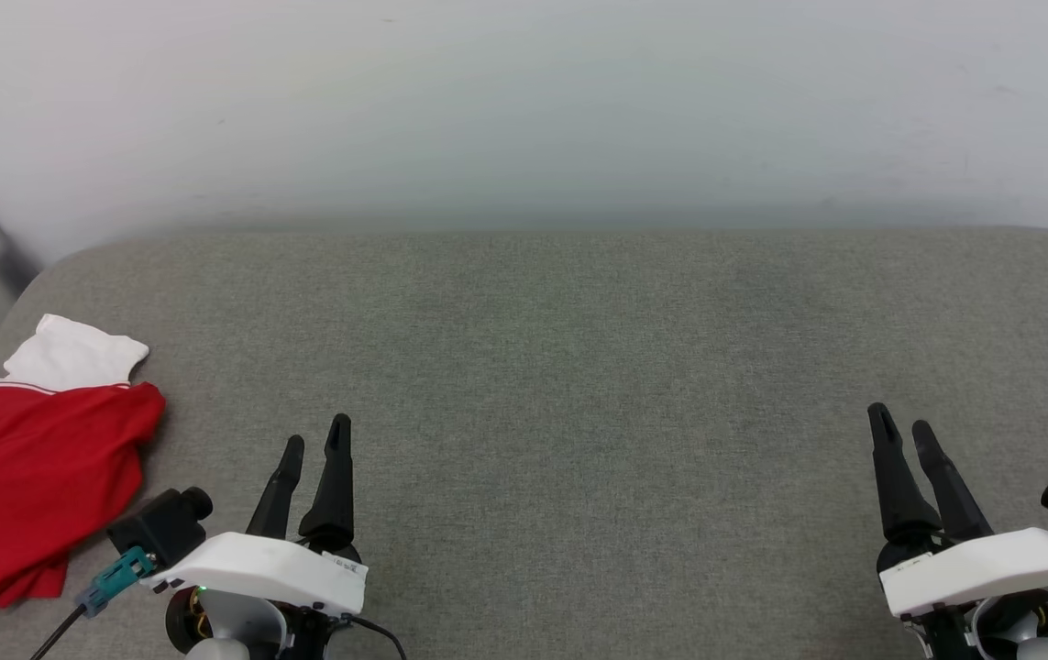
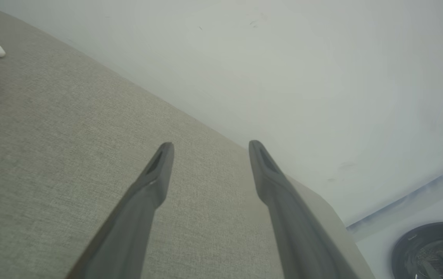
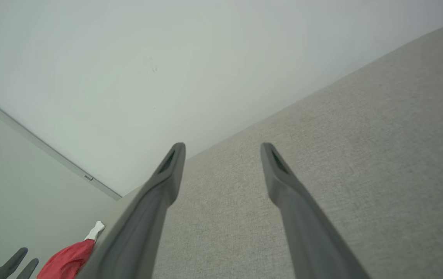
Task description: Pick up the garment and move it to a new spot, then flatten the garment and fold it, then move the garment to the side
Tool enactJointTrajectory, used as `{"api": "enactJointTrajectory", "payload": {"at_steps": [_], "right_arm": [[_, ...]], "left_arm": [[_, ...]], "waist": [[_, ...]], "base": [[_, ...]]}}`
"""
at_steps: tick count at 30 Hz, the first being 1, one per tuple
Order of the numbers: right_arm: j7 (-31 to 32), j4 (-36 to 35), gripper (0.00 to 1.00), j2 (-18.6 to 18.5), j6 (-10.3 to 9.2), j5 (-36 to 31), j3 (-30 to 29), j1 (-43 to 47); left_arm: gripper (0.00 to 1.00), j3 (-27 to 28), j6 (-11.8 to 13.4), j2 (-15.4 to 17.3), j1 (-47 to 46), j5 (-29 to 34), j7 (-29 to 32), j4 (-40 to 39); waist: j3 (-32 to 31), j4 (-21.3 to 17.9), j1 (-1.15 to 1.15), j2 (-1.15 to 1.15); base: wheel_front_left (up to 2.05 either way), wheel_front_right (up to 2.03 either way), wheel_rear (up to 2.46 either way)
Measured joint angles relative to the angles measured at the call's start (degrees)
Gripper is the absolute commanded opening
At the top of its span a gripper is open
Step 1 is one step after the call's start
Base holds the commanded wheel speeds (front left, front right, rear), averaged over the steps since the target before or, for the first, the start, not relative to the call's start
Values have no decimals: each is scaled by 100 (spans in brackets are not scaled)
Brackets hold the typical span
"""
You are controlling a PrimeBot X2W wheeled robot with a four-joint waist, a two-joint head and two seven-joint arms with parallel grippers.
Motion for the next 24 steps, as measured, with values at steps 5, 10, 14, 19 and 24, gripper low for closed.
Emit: {"api": "enactJointTrajectory", "payload": {"at_steps": [5, 10, 14, 19, 24], "right_arm": [[32, -101, 100, 0, 0, -476, 29, 1], [164, -253, 100, 0, 1, -1090, 46, 60], [224, -356, 100, 0, 1, -1430, 71, 92], [258, -489, 100, 0, 1, -1816, 88, 115], [301, -582, 100, 0, 1, -2142, 89, 142]], "left_arm": [[100, -89, 82, 48, 0, 458, -89, -24], [100, -236, 211, 159, -2, 1035, -202, -58], [100, -335, 280, 194, -12, 1321, -268, -87], [100, -428, 342, 269, -35, 1649, -338, -93], [100, -541, 416, 334, -52, 1950, -413, -86]], "waist": [[2, 16, 0, 0], [0, 40, 0, 0], [-1, 51, 0, 0], [-8, 67, 0, 0], [-15, 86, 0, 0]], "base": [[0, 0, 0], [0, 0, 0], [0, 0, 0], [0, 0, 0], [0, 0, 0]]}}
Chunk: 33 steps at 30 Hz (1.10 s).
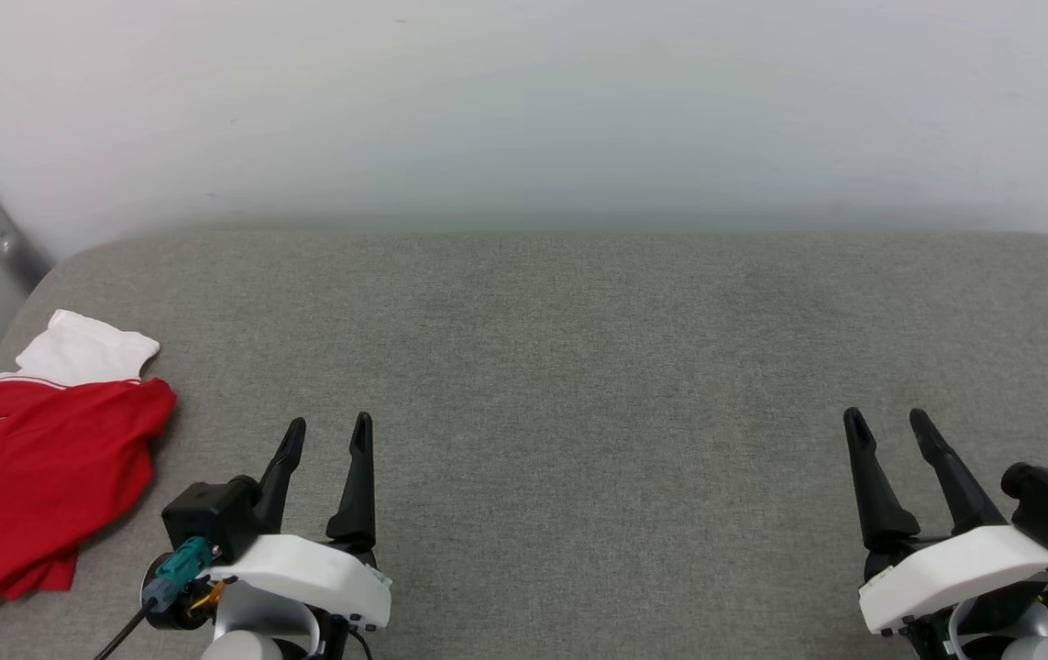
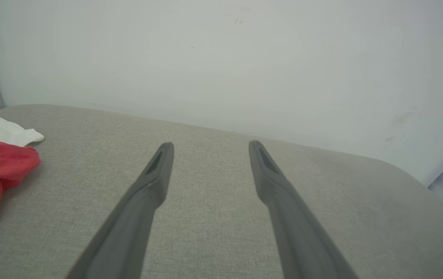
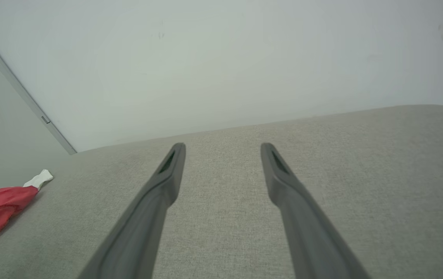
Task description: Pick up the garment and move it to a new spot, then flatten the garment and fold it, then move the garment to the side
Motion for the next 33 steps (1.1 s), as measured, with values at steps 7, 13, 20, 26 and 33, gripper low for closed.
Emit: {"api": "enactJointTrajectory", "payload": {"at_steps": [7, 13, 20, 26, 33], "right_arm": [[31, -81, 100, -1, 0, -349, -8, 71], [27, -146, 100, -1, 0, -582, -16, 90], [-29, -192, 100, -3, 1, -732, -70, 128], [-98, -201, 100, -4, 1, -870, -107, 137], [-156, -211, 100, -5, 1, -1046, -143, 164]], "left_arm": [[100, -125, 75, 46, -24, 359, -99, 41], [100, -196, 116, 63, -81, 609, -174, 118], [100, -225, 141, 90, -102, 858, -272, 176], [100, -241, 141, 92, -109, 1054, -332, 257], [100, -211, 157, 49, -120, 1235, -412, 353]], "waist": [[-7, 29, 0, 0], [-5, 48, 0, 0], [-9, 61, 0, 0], [-14, 78, 0, 0], [-15, 110, 0, 0]], "base": [[0, 0, 0], [0, 0, 0], [0, 0, 0], [0, 0, 0], [0, 0, 0]]}}
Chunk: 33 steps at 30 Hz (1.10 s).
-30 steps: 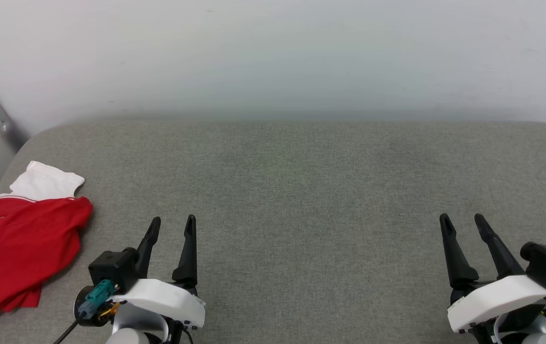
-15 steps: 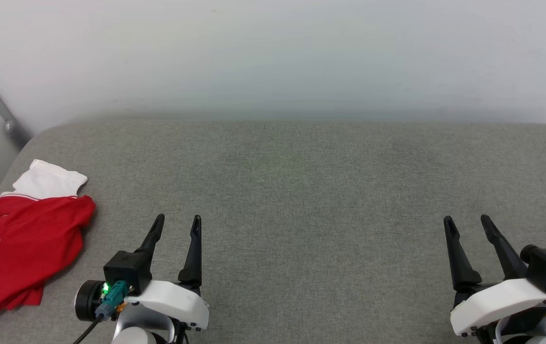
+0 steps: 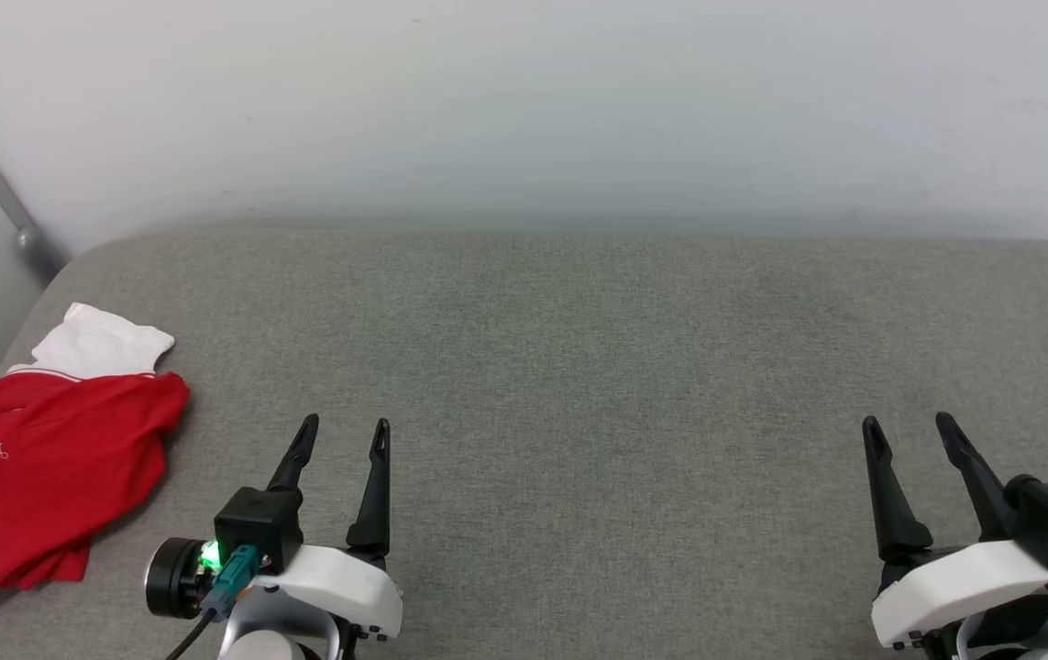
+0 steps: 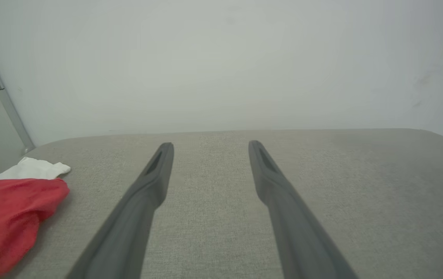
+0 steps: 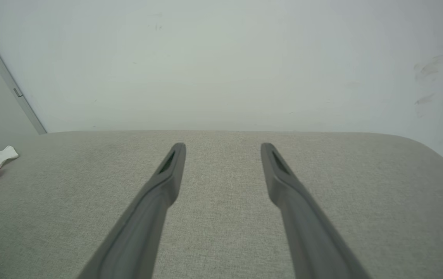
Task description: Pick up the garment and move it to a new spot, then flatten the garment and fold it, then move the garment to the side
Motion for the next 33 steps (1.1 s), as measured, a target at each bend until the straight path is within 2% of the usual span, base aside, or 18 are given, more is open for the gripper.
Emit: {"api": "enactJointTrajectory", "payload": {"at_steps": [9, 17, 33], "right_arm": [[-70, 0, 100, -2, 0, -238, -62, 16], [-165, 19, 100, -4, 1, -382, -137, 37], [-272, 136, 100, -5, 1, -261, -160, 112]], "left_arm": [[100, 135, 58, -46, -3, 207, -97, 68], [100, 164, 8, -81, -5, 438, -172, 144], [100, 246, -103, -159, -59, 442, -189, 298]], "waist": [[-12, 35, 0, 0], [-12, 58, 0, 0], [-17, 12, 0, 0]], "base": [[0, 0, 0], [0, 0, 0], [0, 0, 0]]}}
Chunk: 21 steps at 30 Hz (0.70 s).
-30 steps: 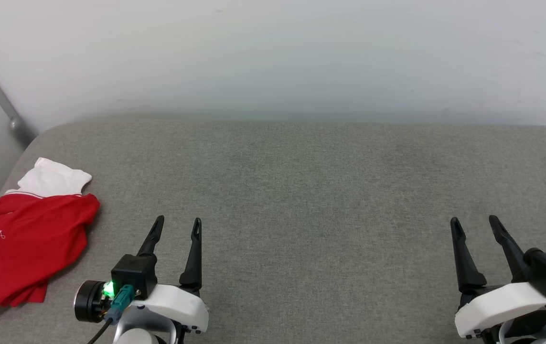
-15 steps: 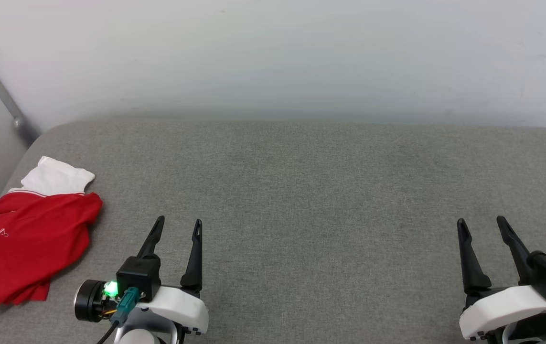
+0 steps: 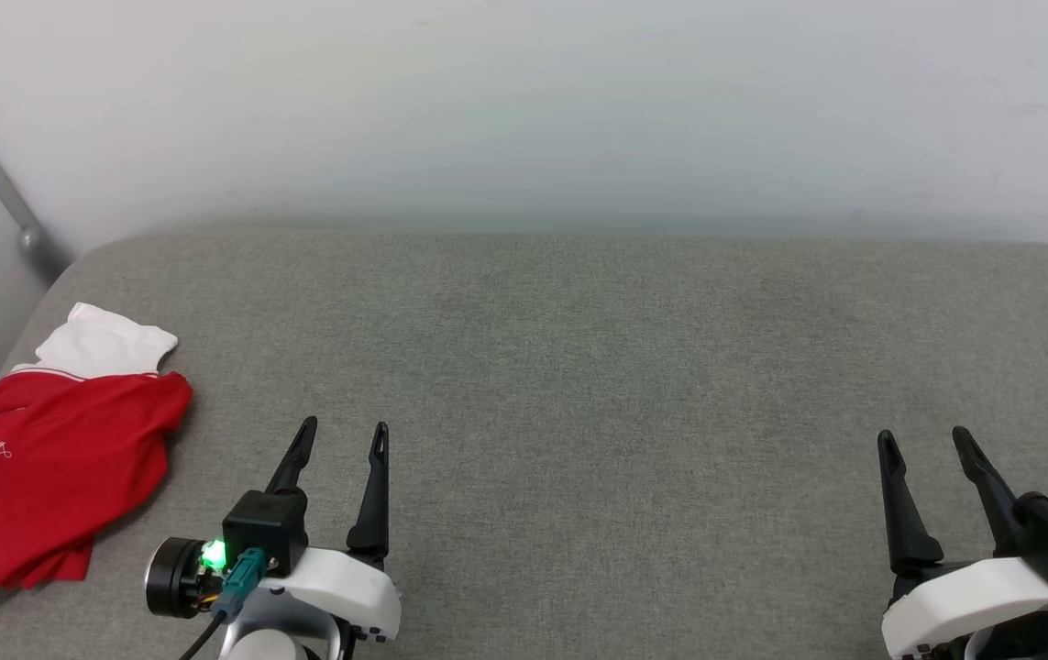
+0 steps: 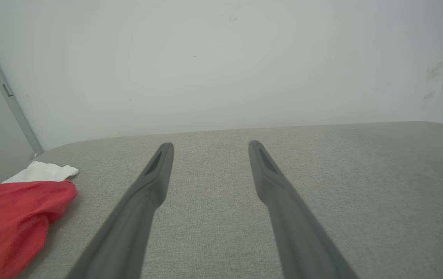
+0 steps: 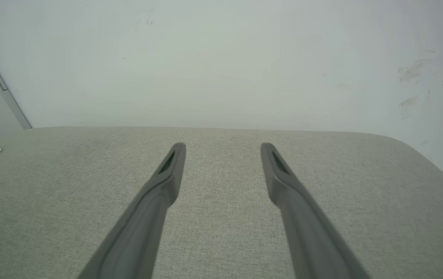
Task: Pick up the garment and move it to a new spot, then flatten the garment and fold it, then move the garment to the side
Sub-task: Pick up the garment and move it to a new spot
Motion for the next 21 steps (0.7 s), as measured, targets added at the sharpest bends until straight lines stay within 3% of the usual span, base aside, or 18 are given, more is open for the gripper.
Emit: {"api": "enactJointTrajectory", "payload": {"at_steps": [11, 21], "right_arm": [[-48, -23, 100, -2, 0, 4, 101, 1], [12, -223, 100, -5, 0, -133, 366, -20]], "left_arm": [[100, 168, -33, -32, -79, -127, 0, 94], [100, 491, -31, 15, -205, -274, 0, 102]], "waist": [[8, 160, 0, 0], [63, 918, 0, 0]], "base": [[0, 0, 0], [0, 0, 0]]}}
